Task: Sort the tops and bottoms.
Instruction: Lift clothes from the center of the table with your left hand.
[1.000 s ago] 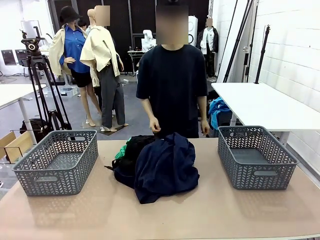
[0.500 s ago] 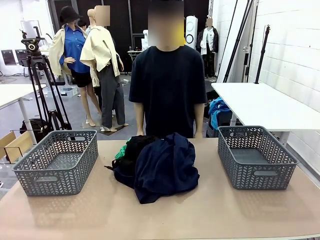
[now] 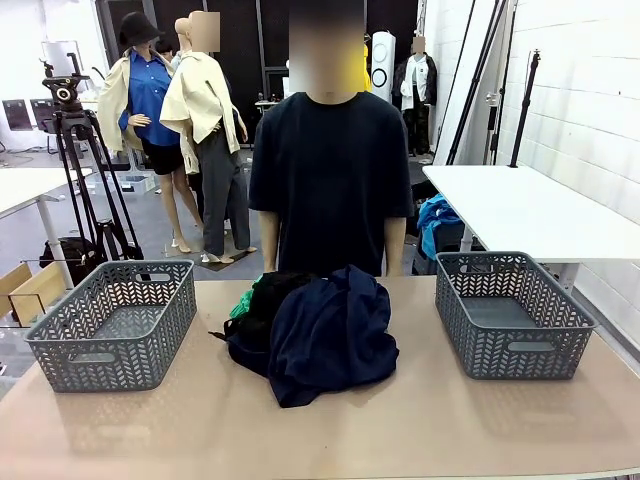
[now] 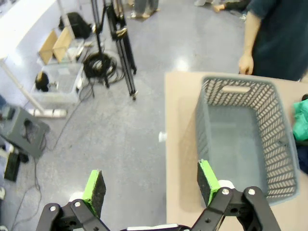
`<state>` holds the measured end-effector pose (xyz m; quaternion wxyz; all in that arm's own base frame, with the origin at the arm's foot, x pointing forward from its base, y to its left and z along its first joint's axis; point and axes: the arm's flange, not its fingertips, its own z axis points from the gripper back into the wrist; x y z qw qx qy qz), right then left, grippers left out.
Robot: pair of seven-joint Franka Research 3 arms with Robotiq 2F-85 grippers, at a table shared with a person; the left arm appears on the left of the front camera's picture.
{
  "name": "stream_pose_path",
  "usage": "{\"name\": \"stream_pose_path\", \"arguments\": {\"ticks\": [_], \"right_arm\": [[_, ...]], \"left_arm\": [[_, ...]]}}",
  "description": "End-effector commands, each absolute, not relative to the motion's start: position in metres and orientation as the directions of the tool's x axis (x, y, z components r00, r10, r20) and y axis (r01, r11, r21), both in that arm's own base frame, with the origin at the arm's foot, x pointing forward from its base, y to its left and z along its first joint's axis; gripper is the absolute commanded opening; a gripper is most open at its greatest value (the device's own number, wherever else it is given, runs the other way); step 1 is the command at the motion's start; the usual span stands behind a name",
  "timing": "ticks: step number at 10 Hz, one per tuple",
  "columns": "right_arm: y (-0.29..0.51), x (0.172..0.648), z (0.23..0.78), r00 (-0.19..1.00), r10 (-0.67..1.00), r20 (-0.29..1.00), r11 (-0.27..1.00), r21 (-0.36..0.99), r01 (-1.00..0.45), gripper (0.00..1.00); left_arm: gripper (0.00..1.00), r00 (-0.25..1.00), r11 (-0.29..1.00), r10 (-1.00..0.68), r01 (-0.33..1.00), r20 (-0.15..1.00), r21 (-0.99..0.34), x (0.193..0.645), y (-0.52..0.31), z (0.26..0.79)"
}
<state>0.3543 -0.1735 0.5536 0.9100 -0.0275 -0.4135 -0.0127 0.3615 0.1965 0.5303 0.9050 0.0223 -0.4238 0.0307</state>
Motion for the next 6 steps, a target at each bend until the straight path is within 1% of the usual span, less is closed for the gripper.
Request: {"name": "stream_pose_path", "arguments": {"ticks": [1, 2, 3, 4, 5, 6], "right_arm": [[-0.174, 0.355, 0.553, 0.658, -0.003, 0.753, 0.998, -0.036, 0.046, 1.00], [-0.174, 0.355, 0.553, 0.658, -0.003, 0.753, 0.998, -0.036, 0.046, 1.00], [-0.174, 0.355, 0.553, 0.658, -0.003, 0.753, 0.998, -0.036, 0.046, 1.00], [-0.174, 0.355, 0.553, 0.658, -0.003, 0.753, 0.998, -0.036, 0.046, 1.00], [-0.174, 0.355, 0.553, 0.658, -0.003, 0.753, 0.998, -0.036, 0.046, 1.00], [-0.174, 0.355, 0.553, 0.658, -0.003, 0.753, 0.998, -0.036, 0.046, 1.00]], "left_arm": [[1.00, 0.551, 1.000, -0.003, 0.016, 0.835, -0.007, 0.365, 0.184, 0.566], [1.00, 0.543, 0.994, -0.043, 0.108, 0.839, -0.018, 0.368, 0.173, 0.585], [1.00, 0.511, 0.983, -0.109, 0.182, 0.852, 0.017, 0.371, 0.149, 0.600], [1.00, 0.491, 0.965, -0.179, 0.255, 0.853, 0.056, 0.374, 0.118, 0.611], [1.00, 0.474, 0.931, -0.256, 0.356, 0.843, 0.082, 0.376, 0.082, 0.618], [1.00, 0.458, 0.895, -0.308, 0.436, 0.834, 0.092, 0.377, 0.045, 0.620]]}}
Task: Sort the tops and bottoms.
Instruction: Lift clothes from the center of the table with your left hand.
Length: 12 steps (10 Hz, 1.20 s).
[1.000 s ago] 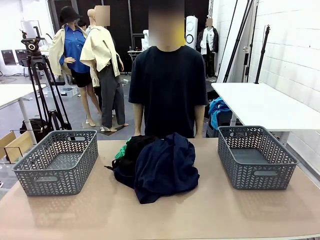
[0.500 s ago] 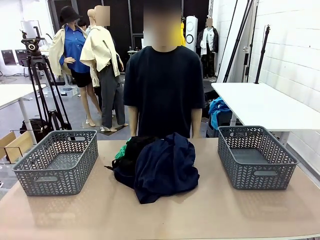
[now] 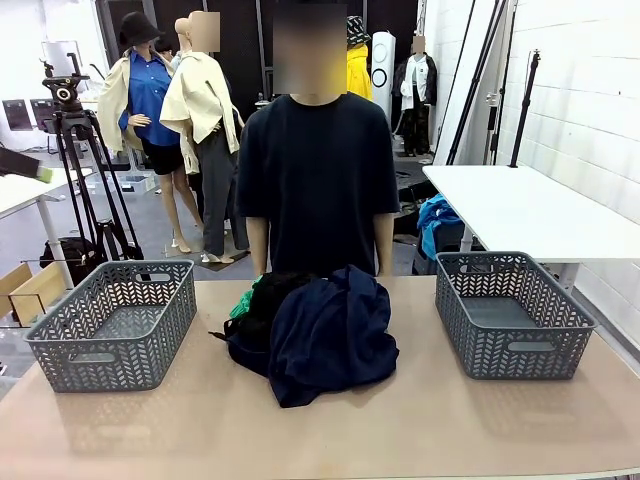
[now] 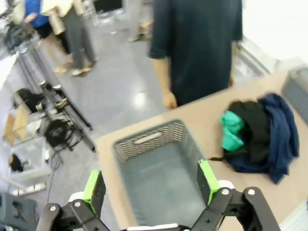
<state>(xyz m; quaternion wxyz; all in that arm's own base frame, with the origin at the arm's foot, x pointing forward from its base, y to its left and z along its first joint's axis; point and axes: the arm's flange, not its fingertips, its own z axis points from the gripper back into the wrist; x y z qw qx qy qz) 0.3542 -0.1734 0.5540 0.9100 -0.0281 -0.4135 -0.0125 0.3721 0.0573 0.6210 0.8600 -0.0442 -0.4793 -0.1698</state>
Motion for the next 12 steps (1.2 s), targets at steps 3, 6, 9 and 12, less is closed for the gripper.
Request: {"name": "stream_pose_path", "arguments": {"ticks": [3, 6, 9, 12], "right_arm": [[-0.174, 0.355, 0.553, 0.658, -0.003, 0.753, 0.998, -0.036, 0.046, 1.00], [-0.174, 0.355, 0.553, 0.658, -0.003, 0.753, 0.998, -0.036, 0.046, 1.00], [-0.174, 0.355, 0.553, 0.658, -0.003, 0.753, 0.998, -0.036, 0.046, 1.00], [-0.174, 0.355, 0.553, 0.658, -0.003, 0.753, 0.998, -0.036, 0.046, 1.00]], "left_arm": [[1.00, 0.392, 0.752, -0.548, 0.618, 0.739, 0.230, 0.374, -0.067, 0.604], [1.00, 0.379, 0.650, -0.668, 0.715, 0.640, 0.256, 0.394, -0.157, 0.571], [1.00, 0.397, 0.649, -0.676, 0.720, 0.622, 0.245, 0.383, -0.172, 0.555], [1.00, 0.397, 0.649, -0.676, 0.720, 0.622, 0.245, 0.383, -0.172, 0.555]]}}
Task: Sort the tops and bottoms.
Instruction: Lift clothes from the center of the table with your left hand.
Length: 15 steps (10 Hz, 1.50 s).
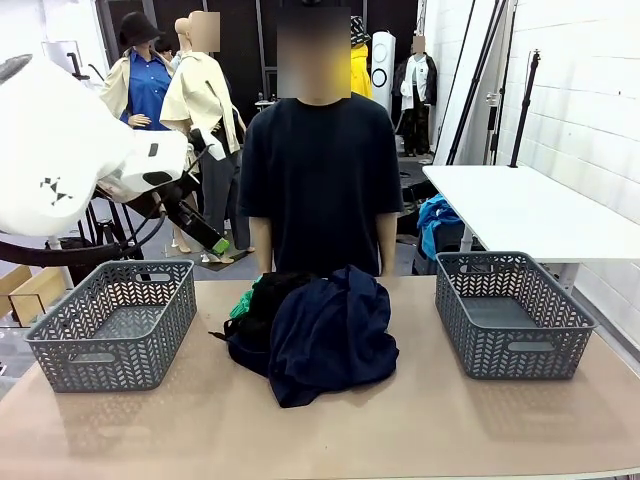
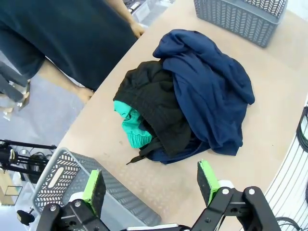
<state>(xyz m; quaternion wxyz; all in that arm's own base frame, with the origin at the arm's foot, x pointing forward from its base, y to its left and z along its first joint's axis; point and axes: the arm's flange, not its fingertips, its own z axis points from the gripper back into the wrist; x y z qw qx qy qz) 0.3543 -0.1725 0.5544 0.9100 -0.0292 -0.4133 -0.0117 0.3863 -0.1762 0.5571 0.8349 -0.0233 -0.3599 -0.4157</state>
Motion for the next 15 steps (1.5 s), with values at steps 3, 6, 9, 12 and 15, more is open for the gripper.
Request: {"name": "stream_pose_path", "arguments": {"ticks": [3, 6, 9, 12, 15], "right_arm": [[-0.174, 0.355, 0.553, 0.658, -0.003, 0.753, 0.998, -0.036, 0.046, 1.00], [-0.174, 0.355, 0.553, 0.658, -0.003, 0.753, 0.998, -0.036, 0.046, 1.00], [-0.174, 0.355, 0.553, 0.658, -0.003, 0.753, 0.998, -0.036, 0.046, 1.00], [-0.174, 0.355, 0.553, 0.658, -0.003, 0.753, 0.998, -0.036, 0.046, 1.00], [-0.174, 0.355, 0.553, 0.658, -0.003, 0.753, 0.998, -0.036, 0.046, 1.00]], "left_arm": [[1.00, 0.492, 0.673, -0.674, 0.716, 0.550, 0.185, 0.450, -0.206, 0.536], [1.00, 0.498, 0.633, -0.706, 0.762, 0.504, 0.134, 0.510, -0.243, 0.512], [1.00, 0.564, 0.638, -0.704, 0.769, 0.432, 0.036, 0.553, -0.256, 0.470], [1.00, 0.617, 0.651, -0.682, 0.756, 0.392, -0.059, 0.558, -0.242, 0.444], [1.00, 0.635, 0.650, -0.681, 0.754, 0.365, -0.099, 0.554, -0.238, 0.427]]}}
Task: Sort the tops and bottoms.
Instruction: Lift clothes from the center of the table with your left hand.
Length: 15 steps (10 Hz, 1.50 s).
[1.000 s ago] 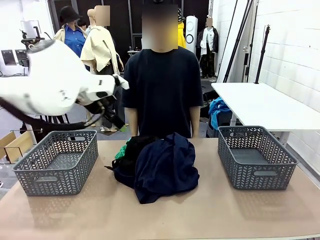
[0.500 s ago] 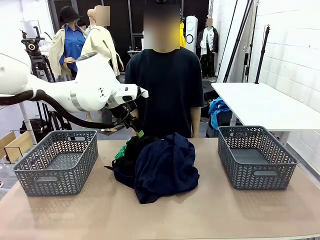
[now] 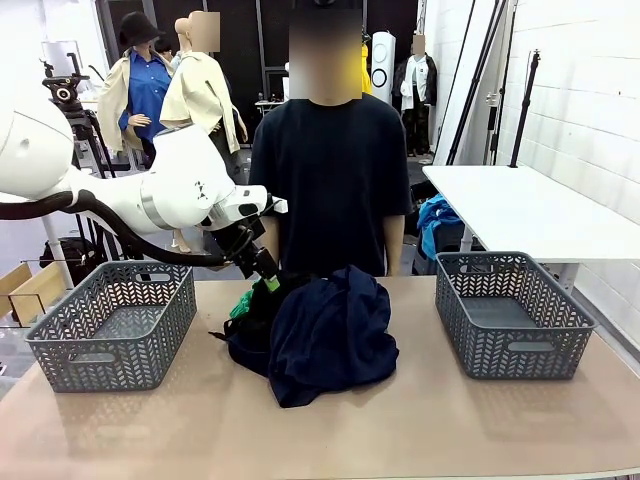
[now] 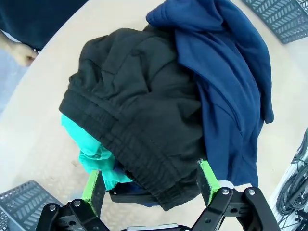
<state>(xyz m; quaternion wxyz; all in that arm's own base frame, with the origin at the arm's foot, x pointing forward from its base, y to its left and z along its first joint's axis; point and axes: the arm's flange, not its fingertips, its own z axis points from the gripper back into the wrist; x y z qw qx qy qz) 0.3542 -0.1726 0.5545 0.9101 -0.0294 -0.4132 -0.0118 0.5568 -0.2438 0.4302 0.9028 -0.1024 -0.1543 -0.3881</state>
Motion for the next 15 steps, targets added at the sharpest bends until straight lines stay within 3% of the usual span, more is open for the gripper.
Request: {"name": "stream_pose_path", "arguments": {"ticks": [1, 4, 5, 10, 15], "right_arm": [[-0.174, 0.355, 0.553, 0.658, -0.003, 0.753, 0.998, -0.036, 0.046, 1.00], [-0.174, 0.355, 0.553, 0.658, -0.003, 0.753, 0.998, -0.036, 0.046, 1.00], [-0.174, 0.355, 0.553, 0.658, -0.003, 0.753, 0.998, -0.036, 0.046, 1.00], [-0.174, 0.355, 0.553, 0.658, -0.003, 0.753, 0.998, -0.036, 0.046, 1.00], [-0.174, 0.355, 0.553, 0.658, -0.003, 0.753, 0.998, -0.036, 0.046, 1.00]], "left_arm": [[1.00, 0.637, 0.643, -0.679, 0.756, 0.363, -0.122, 0.551, -0.240, 0.423], [1.00, 0.648, 0.661, -0.680, 0.744, 0.342, -0.095, 0.555, -0.245, 0.409], [0.94, 0.639, 0.654, -0.689, 0.752, 0.342, -0.086, 0.554, -0.246, 0.407], [0.00, 0.637, 0.653, -0.688, 0.753, 0.346, -0.088, 0.553, -0.244, 0.410], [0.00, 0.628, 0.645, -0.693, 0.759, 0.354, -0.083, 0.550, -0.244, 0.415]]}}
